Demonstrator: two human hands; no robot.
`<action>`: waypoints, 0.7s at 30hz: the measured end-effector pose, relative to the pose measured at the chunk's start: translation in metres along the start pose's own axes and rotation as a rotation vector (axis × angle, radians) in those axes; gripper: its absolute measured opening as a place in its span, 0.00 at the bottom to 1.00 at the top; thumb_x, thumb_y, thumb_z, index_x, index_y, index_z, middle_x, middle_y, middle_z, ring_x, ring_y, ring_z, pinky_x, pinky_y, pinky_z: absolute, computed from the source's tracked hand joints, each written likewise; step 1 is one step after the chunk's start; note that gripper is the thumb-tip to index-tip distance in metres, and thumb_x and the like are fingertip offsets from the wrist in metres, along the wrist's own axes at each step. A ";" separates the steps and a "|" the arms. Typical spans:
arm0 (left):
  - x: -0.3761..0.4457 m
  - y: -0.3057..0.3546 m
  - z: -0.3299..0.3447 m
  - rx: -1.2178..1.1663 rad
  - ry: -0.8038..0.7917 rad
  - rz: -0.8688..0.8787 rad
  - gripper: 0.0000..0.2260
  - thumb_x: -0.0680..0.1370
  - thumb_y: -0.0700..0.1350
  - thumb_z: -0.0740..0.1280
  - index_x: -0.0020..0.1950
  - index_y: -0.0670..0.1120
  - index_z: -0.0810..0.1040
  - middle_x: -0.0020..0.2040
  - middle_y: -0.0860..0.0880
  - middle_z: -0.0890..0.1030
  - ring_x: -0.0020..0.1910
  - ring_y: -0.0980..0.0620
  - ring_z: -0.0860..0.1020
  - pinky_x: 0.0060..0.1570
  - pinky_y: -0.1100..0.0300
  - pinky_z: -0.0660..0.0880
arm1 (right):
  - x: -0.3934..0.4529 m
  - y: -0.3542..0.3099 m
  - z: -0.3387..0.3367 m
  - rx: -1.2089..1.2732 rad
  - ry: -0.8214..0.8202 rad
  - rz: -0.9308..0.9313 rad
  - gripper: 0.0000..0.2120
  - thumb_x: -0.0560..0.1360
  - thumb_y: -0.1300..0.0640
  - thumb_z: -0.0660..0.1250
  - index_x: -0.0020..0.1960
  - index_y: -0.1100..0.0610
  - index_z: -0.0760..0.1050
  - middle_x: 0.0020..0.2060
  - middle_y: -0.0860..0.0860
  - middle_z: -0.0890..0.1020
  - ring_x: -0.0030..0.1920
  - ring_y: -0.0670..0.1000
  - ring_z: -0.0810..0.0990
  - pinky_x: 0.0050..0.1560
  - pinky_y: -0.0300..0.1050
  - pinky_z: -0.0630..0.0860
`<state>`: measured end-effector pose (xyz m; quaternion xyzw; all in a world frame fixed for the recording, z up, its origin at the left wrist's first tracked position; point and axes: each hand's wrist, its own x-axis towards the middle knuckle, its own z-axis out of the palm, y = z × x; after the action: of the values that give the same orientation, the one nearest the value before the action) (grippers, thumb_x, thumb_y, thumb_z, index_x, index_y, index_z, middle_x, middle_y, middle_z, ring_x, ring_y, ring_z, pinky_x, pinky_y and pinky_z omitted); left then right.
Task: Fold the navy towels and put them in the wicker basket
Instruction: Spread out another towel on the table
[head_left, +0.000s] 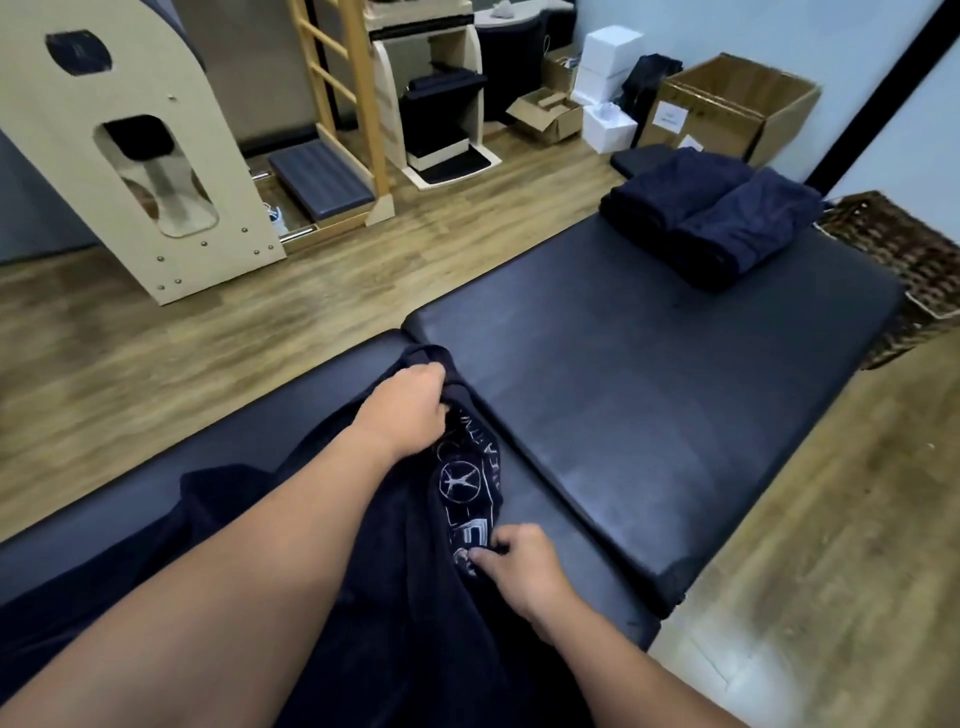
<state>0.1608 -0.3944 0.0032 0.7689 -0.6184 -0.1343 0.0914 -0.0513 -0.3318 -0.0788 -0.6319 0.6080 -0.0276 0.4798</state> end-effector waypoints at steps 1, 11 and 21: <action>-0.001 -0.004 0.004 0.017 -0.032 0.000 0.09 0.80 0.45 0.66 0.46 0.46 0.66 0.54 0.42 0.78 0.56 0.38 0.76 0.44 0.52 0.66 | 0.001 -0.002 0.001 -0.075 0.031 0.015 0.10 0.74 0.49 0.73 0.42 0.55 0.80 0.35 0.48 0.84 0.38 0.49 0.80 0.43 0.45 0.79; 0.035 0.026 -0.011 -0.266 0.191 -0.016 0.07 0.81 0.44 0.67 0.51 0.43 0.71 0.64 0.43 0.77 0.60 0.38 0.76 0.56 0.46 0.74 | 0.003 -0.014 -0.129 -0.100 0.739 0.218 0.07 0.76 0.52 0.64 0.48 0.55 0.76 0.47 0.60 0.82 0.50 0.63 0.80 0.45 0.50 0.72; 0.053 0.097 0.025 0.263 -0.435 -0.122 0.14 0.78 0.51 0.59 0.57 0.49 0.78 0.62 0.45 0.80 0.58 0.42 0.77 0.53 0.51 0.69 | 0.052 0.053 -0.179 -0.240 0.286 -0.222 0.13 0.77 0.44 0.63 0.41 0.52 0.75 0.35 0.46 0.80 0.39 0.52 0.81 0.45 0.49 0.77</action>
<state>0.0737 -0.4665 0.0043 0.7631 -0.5881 -0.2203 -0.1527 -0.1881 -0.4646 -0.0451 -0.7372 0.5956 -0.0971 0.3039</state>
